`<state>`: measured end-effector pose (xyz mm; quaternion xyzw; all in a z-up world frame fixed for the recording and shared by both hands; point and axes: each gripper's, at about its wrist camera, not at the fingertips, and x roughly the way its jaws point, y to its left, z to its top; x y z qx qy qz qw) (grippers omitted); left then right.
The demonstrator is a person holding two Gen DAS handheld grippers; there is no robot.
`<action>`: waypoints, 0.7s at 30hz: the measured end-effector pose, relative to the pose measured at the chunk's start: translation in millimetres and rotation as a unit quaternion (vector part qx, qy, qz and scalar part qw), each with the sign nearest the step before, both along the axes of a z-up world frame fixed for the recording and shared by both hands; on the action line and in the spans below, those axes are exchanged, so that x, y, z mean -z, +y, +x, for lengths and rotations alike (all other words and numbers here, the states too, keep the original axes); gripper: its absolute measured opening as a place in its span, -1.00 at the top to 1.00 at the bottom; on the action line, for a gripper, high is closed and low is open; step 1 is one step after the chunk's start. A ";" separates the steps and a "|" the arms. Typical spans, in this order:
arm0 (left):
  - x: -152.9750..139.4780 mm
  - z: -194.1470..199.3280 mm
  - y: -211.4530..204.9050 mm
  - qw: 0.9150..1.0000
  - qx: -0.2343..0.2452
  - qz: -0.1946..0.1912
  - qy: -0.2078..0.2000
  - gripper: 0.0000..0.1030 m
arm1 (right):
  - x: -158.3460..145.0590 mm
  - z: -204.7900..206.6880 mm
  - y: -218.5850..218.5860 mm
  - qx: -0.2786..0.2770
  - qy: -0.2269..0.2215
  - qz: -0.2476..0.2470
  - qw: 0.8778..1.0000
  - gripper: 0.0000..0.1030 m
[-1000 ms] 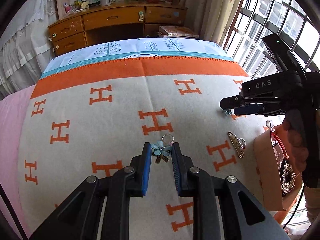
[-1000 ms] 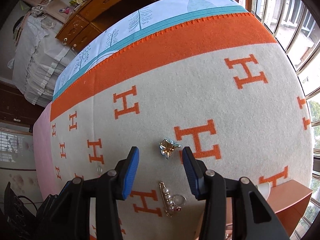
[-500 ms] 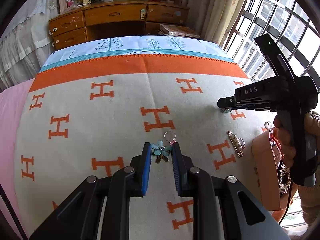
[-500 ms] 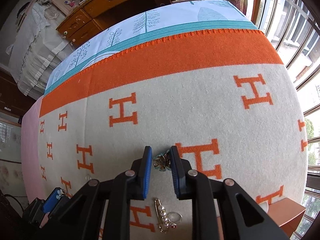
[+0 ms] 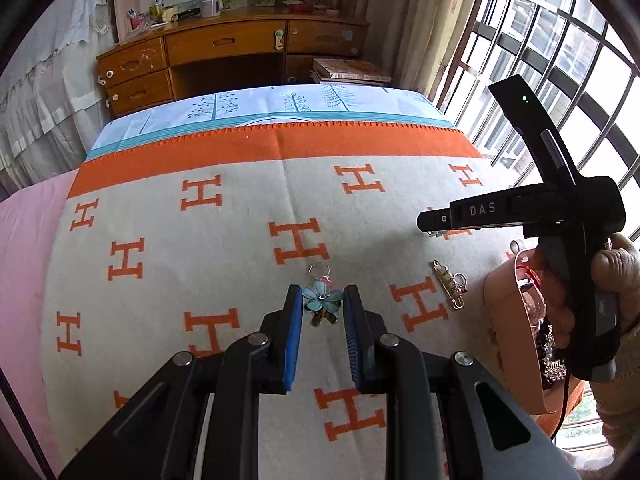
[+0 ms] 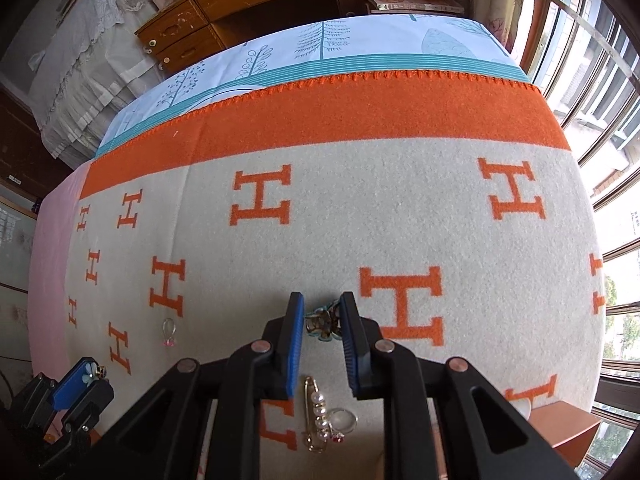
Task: Organize jewelry
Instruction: 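Carry the flower brooch and safety pin into the pink box and open both tools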
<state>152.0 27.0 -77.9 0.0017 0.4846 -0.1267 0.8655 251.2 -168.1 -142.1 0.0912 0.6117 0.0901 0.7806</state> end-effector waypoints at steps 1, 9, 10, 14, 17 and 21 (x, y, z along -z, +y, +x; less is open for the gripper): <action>-5.0 -2.8 -3.1 1.000 0.003 0.002 -0.004 0.64 | -5.7 -6.1 -2.1 -0.002 -0.004 0.011 1.000 0.65; -47.6 -28.9 -53.5 0.998 0.053 -0.005 -0.042 0.64 | -87.9 -91.5 -45.1 -0.024 -0.096 0.073 0.992 0.65; -51.1 -32.6 -63.6 0.997 0.063 -0.008 -0.044 0.64 | -96.2 -103.6 -52.6 -0.023 -0.107 0.074 0.991 0.65; -58.6 -45.6 -110.5 0.993 0.110 -0.019 -0.045 0.64 | -113.7 -150.7 -86.9 -0.010 -0.136 0.073 0.988 0.65; -56.7 -53.9 -143.2 0.989 0.142 -0.023 -0.039 0.64 | -111.7 -178.2 -108.1 0.003 -0.143 0.068 0.987 0.65; -44.8 -59.8 -179.4 0.985 0.171 -0.018 -0.019 0.64 | -97.0 -198.0 -132.5 0.030 -0.142 0.050 0.988 0.65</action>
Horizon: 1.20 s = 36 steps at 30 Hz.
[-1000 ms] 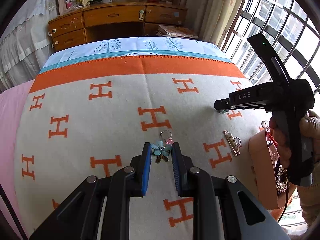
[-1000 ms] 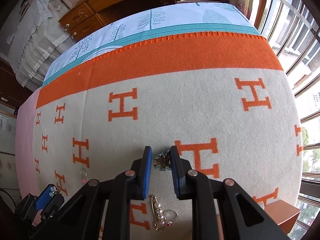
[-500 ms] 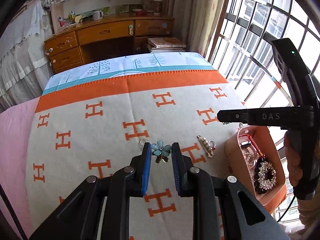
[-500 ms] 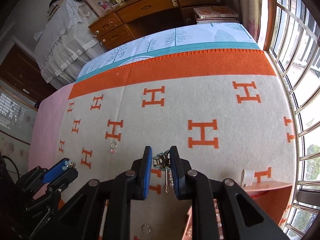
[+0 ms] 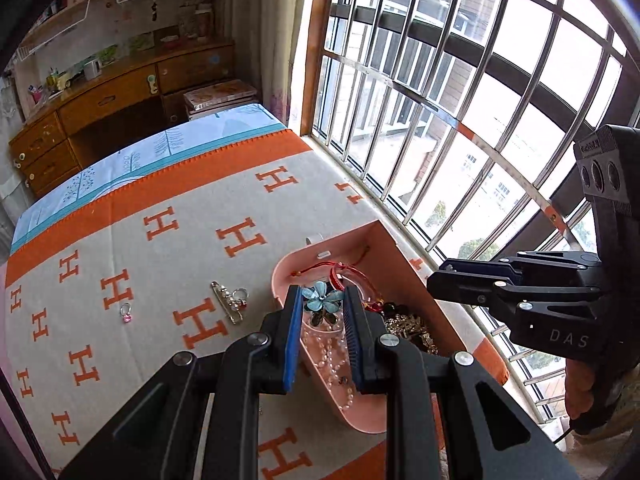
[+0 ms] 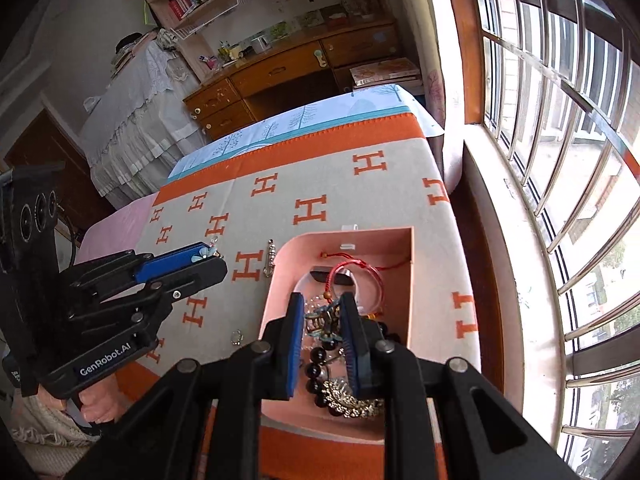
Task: Organize jewelry
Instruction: 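Carry the flower brooch and safety pin into the pink box and open both tools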
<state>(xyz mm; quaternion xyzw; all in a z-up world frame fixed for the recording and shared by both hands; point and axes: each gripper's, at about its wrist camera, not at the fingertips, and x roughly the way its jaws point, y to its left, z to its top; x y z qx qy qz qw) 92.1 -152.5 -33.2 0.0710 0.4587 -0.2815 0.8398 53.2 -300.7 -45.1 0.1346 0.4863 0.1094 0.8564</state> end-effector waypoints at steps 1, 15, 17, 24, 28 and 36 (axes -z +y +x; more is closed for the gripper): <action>4.1 -0.1 -7.3 1.000 0.005 0.004 0.006 0.64 | 4.5 -0.6 -6.9 0.008 0.004 0.004 1.000 0.65; 23.4 31.3 -38.4 0.999 -0.013 0.043 0.026 0.64 | 34.2 35.2 -22.1 0.015 0.023 0.013 1.000 0.63; 20.7 36.7 -38.7 0.999 -0.016 0.038 0.027 0.64 | 36.9 39.5 -21.9 0.013 0.032 0.006 0.999 0.61; 15.0 45.8 -38.6 0.999 -0.026 0.029 0.019 0.40 | 37.1 38.9 -32.0 0.021 0.032 0.025 0.999 0.35; 13.4 42.1 -36.7 0.999 -0.035 0.031 0.004 -0.16 | 36.9 31.9 -32.3 0.018 0.028 0.022 0.999 0.35; 15.7 27.3 -28.9 0.998 -0.045 0.039 -0.006 -0.39 | 41.2 13.6 -26.6 0.012 0.029 0.009 0.999 0.35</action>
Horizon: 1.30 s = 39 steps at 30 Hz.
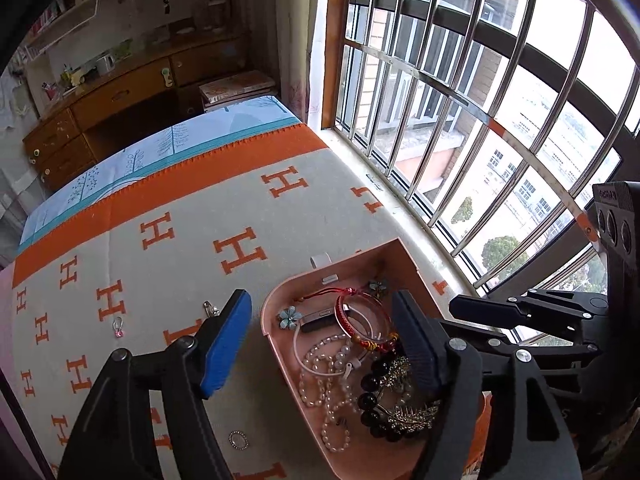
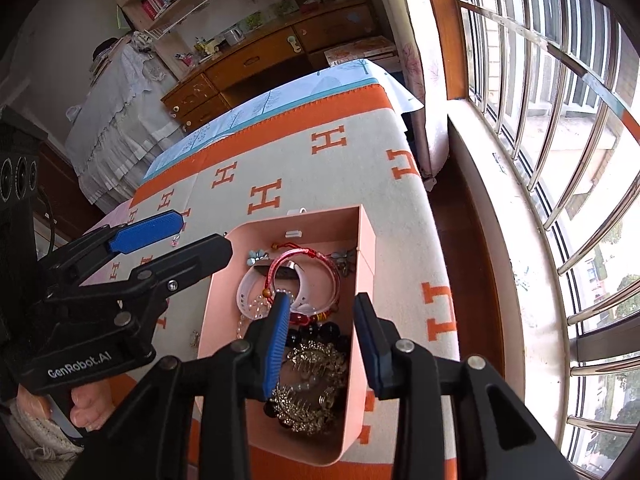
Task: Organize jewelry
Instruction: 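Carry the flower brooch and safety pin into the pink box and open both tools, then move the left tool to the pink-stone ring while the right tool moves to the safety pin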
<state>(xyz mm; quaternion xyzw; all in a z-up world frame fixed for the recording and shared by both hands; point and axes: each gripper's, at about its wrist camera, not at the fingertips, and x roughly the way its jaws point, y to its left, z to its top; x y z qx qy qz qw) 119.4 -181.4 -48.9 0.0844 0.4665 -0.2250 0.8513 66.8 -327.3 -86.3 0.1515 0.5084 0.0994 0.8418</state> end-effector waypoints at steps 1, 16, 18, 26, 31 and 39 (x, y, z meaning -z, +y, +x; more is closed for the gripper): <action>0.4 -1.8 1.7 1.000 -0.002 0.001 -0.001 -0.39 | -0.1 -2.2 1.6 -0.003 0.000 -0.002 1.000 0.35; -24.1 -19.3 115.5 0.992 -0.122 0.013 -0.018 -0.56 | -14.6 -19.8 26.7 -0.031 -0.021 -0.023 0.999 0.35; -32.2 -20.2 140.9 0.988 -0.151 0.015 -0.026 -0.57 | -18.2 -18.9 33.7 -0.037 -0.025 -0.024 0.999 0.35; -60.9 -25.7 216.6 0.973 -0.224 0.020 -0.055 -0.58 | -40.4 -4.5 76.5 -0.085 -0.042 -0.046 0.994 0.35; -73.6 -19.2 237.1 0.969 -0.236 0.023 -0.067 -0.58 | -64.8 14.9 106.1 -0.117 -0.064 -0.058 0.989 0.35; -43.7 13.2 237.0 0.975 -0.217 0.033 -0.032 -0.58 | -52.0 73.9 158.2 -0.189 -0.021 -0.083 0.978 0.35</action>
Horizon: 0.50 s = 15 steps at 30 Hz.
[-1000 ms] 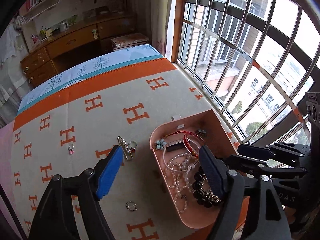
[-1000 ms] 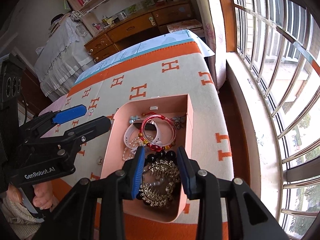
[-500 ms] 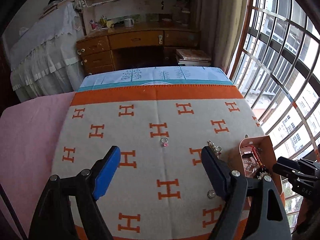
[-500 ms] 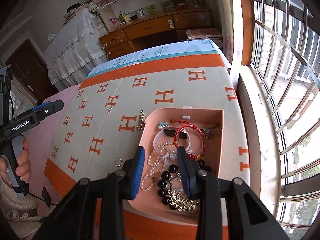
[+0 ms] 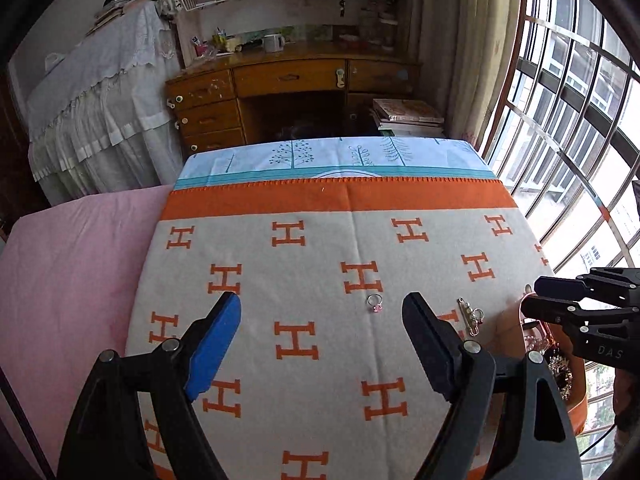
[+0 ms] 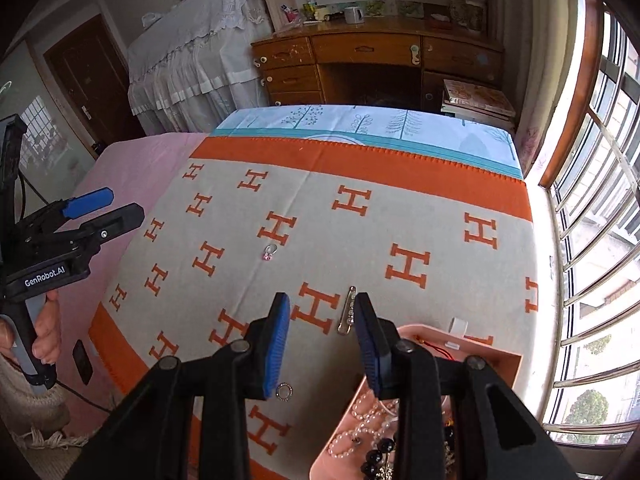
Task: Organize jewelry
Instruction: 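Move the left tool to the pink-stone ring while the right tool moves to the safety pin, then grasp the pink-stone ring with the left tool while the right tool grasps the safety pin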
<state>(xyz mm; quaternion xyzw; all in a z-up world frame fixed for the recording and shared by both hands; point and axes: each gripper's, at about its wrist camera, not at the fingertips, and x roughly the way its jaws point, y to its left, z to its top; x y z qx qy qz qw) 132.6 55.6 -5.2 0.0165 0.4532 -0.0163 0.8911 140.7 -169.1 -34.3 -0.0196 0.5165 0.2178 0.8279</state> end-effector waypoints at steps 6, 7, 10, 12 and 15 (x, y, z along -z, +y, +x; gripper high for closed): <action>49.2 32.1 -6.4 0.998 0.009 -0.022 0.062 -0.57 | 53.6 39.7 18.8 -0.012 0.082 -0.046 0.996 0.35; 57.6 36.5 -8.0 0.997 0.012 -0.023 0.072 -0.53 | 60.8 45.1 20.5 -0.012 0.093 -0.048 0.994 0.36; 80.4 48.4 -13.3 0.995 0.016 -0.025 0.099 -0.50 | 80.5 57.5 25.6 -0.011 0.122 -0.061 0.991 0.39; 90.9 54.3 -17.1 0.993 0.020 -0.025 0.110 -0.50 | 91.6 63.6 28.6 -0.012 0.133 -0.080 0.988 0.44; 101.6 60.0 -22.7 0.992 0.026 -0.024 0.119 -0.49 | 104.8 69.3 31.0 -0.018 0.148 -0.098 0.984 0.50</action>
